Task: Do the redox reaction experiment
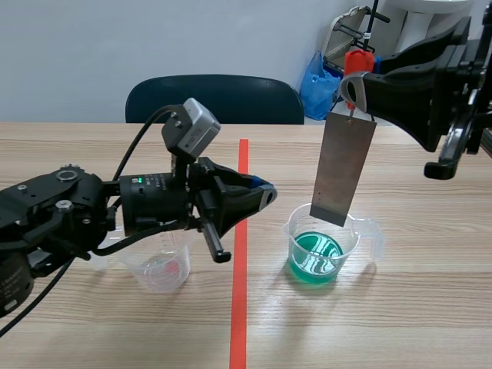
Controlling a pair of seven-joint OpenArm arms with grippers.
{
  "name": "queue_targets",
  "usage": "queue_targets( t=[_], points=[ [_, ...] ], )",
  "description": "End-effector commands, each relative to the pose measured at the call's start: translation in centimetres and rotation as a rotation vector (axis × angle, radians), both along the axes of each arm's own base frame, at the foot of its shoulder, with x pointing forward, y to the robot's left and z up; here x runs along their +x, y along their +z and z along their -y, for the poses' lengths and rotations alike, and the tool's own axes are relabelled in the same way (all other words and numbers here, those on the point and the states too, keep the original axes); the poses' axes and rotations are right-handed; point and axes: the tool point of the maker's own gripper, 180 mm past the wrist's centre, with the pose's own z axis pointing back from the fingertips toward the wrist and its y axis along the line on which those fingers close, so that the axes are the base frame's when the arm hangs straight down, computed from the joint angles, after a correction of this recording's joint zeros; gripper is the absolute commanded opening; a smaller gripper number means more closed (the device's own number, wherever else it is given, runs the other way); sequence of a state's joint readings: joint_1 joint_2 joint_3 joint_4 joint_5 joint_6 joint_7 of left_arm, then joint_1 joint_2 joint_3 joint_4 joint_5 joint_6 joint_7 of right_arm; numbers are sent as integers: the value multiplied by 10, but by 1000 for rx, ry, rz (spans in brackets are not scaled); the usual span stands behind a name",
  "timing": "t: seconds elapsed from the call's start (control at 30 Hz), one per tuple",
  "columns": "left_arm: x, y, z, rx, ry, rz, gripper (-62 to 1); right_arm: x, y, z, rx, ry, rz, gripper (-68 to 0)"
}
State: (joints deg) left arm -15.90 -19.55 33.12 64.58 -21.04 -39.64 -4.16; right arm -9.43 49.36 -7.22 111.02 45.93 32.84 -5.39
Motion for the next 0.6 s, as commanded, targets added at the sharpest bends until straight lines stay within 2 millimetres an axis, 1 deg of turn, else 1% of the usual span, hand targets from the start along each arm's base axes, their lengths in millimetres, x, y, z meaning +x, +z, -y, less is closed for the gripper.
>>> queue_targets(
  t=[0.0,0.1,0.2,0.33,0.57],
  points=[
    [12,3,-30,0,66,17,-575,1,15,-1,14,9,41,-669],
    [13,-4,-76,27,153,13,-575,1,15,-1,14,9,41,-669],
    [2,-12,-123,70,224,2,-575,1,15,-1,14,9,41,-669],
    [-29,-17,-179,112,305,-19,-576,1,15,-1,13,9,41,-669],
    [-88,-7,-264,86,509,-37,-576,1,15,-1,13,8,41,-669]
  ],
)
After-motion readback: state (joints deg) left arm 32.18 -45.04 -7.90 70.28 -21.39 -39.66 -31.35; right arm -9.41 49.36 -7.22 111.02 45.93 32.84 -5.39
